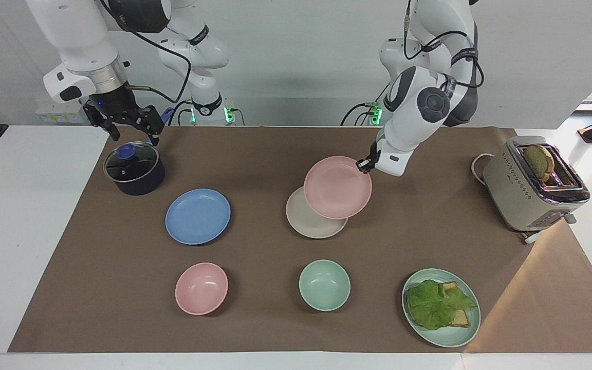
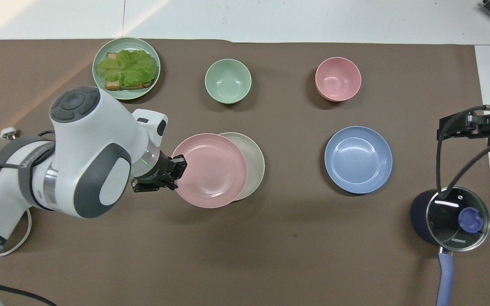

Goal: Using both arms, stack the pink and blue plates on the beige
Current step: 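Grasp the pink plate rim and carry it onto the beige plate, then open the left gripper to release the pink plate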

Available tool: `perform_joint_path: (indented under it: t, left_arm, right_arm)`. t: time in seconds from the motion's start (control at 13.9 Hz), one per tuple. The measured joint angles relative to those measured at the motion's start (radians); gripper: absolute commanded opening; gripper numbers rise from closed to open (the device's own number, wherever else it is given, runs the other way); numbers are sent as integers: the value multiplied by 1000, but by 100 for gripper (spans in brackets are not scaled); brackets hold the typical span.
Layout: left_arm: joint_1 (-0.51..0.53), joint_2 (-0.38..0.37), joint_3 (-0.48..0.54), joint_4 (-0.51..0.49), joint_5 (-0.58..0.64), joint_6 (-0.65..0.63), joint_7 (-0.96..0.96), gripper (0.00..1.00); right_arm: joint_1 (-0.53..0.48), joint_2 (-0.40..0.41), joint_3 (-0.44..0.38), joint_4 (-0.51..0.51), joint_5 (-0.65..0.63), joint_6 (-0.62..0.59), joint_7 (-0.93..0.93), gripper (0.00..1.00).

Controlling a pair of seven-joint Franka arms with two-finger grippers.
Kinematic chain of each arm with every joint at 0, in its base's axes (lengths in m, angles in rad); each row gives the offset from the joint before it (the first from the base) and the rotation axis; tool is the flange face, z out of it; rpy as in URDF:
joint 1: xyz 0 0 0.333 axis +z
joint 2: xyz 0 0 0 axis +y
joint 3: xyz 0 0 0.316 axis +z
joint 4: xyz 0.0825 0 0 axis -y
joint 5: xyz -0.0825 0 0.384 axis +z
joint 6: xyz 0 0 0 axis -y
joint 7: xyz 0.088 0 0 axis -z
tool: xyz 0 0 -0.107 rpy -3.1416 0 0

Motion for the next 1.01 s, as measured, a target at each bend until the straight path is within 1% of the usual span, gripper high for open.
perform_joint_path:
  t: [0.14, 0.29, 0.36, 0.43, 0.5, 1.01]
  left_arm:
    - [-34, 18, 0, -45, -8, 107, 0, 0]
    - [-55, 53, 1, -67, -10, 186, 0, 0]
    - [-58, 67, 1, -68, -11, 204, 0, 40]
    - [-58, 74, 1, -68, -12, 213, 0, 92]
    - [-58, 75, 3, -68, -12, 218, 0, 100]
    - [-52, 73, 23, -57, -13, 221, 7, 100]
  right_arm:
    - [0, 0, 0, 0, 0, 0, 0, 100]
    - [0, 0, 0, 0, 0, 0, 0, 100]
    - [0, 0, 0, 0, 0, 0, 0, 100]
    - [0, 0, 0, 0, 0, 0, 0, 100]
    - [0, 0, 0, 0, 0, 0, 0, 100]
    - [0, 0, 0, 0, 0, 0, 0, 100]
